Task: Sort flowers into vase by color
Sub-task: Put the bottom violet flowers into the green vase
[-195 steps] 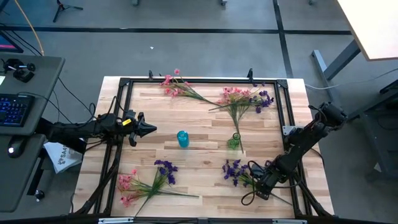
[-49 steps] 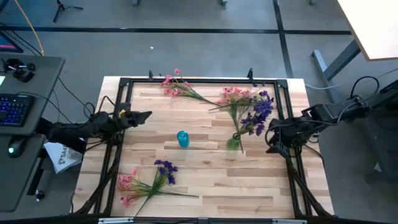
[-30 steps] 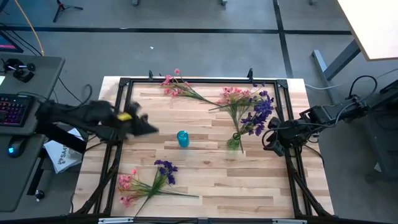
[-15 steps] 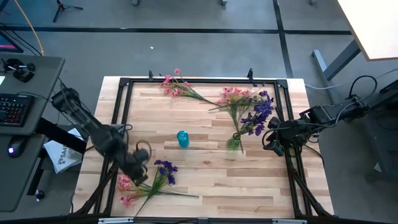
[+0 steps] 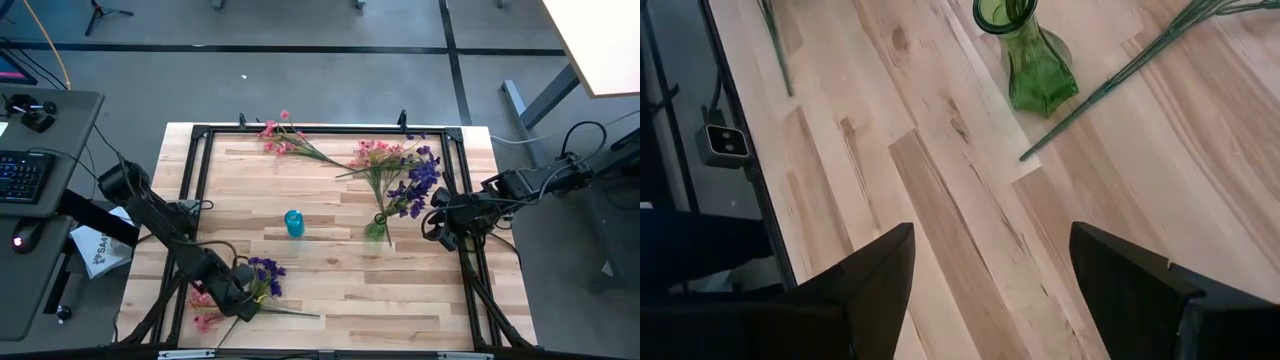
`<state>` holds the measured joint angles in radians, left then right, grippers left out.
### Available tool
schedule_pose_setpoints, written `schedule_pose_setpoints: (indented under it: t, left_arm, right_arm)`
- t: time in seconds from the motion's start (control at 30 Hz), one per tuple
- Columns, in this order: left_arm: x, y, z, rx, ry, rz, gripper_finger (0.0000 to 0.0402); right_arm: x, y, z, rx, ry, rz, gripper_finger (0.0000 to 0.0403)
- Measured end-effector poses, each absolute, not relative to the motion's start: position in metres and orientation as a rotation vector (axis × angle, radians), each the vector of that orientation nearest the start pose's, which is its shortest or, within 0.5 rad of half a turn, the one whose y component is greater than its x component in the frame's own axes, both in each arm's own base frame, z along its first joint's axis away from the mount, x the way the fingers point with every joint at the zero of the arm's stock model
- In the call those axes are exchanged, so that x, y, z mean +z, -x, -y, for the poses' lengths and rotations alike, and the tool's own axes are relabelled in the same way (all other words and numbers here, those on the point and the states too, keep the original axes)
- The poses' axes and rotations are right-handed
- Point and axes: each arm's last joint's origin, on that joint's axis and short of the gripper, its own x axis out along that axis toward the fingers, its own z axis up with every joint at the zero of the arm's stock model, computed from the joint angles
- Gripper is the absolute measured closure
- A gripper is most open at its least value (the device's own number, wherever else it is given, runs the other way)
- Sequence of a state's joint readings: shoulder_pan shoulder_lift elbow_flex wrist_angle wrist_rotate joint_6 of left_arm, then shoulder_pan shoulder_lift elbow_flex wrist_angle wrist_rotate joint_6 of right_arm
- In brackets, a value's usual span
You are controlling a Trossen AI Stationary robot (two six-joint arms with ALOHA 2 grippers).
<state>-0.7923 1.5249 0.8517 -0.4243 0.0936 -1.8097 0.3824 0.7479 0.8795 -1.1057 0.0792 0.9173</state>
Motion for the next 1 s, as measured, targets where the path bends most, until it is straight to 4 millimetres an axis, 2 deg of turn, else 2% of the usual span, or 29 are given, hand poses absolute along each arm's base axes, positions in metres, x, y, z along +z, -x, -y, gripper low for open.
schedule_pose_setpoints:
  t: [0.13,0.27,0.4,0.47,0.57,0.63,0.73,0.87,1.0]
  left_arm:
    - [0.193,-0.203,0.206,0.327,1.131,-1.323,0.0352]
    - [0.223,-0.209,0.212,0.314,1.07,-1.292,0.0364]
    - [0.268,-0.216,0.229,0.169,0.934,-1.028,0.0381]
    - [0.282,-0.216,0.238,0.11,0.823,-0.922,0.0389]
    - [0.28,-0.212,0.248,0.06,0.683,-0.882,0.0397]
    - [0.278,-0.214,0.251,0.039,0.669,-0.867,0.0398]
    - [0.27,-0.221,0.244,0.081,0.652,-0.928,0.0393]
    - [0.259,-0.228,0.23,0.097,0.711,-1.169,0.0362]
    - [0.26,-0.225,0.235,0.038,0.76,-1.261,0.0307]
  right_arm:
    - [0.295,-0.108,-0.041,-0.174,-0.615,-0.993,0.0142]
    - [0.295,-0.108,-0.041,-0.176,-0.614,-0.996,0.0142]
    - [0.294,-0.108,-0.041,-0.195,-0.647,-0.995,0.0142]
    - [0.294,-0.108,-0.041,-0.201,-0.657,-0.994,0.0142]
    - [0.294,-0.108,-0.041,-0.186,-0.629,-0.995,0.0142]
    - [0.294,-0.108,-0.041,-0.171,-0.602,-0.996,0.0142]
    - [0.294,-0.108,-0.041,-0.165,-0.591,-0.996,0.0142]
    - [0.294,-0.109,-0.041,-0.171,-0.596,-0.999,0.0142]
    - [0.292,-0.111,-0.042,-0.183,-0.588,-1.016,0.0142]
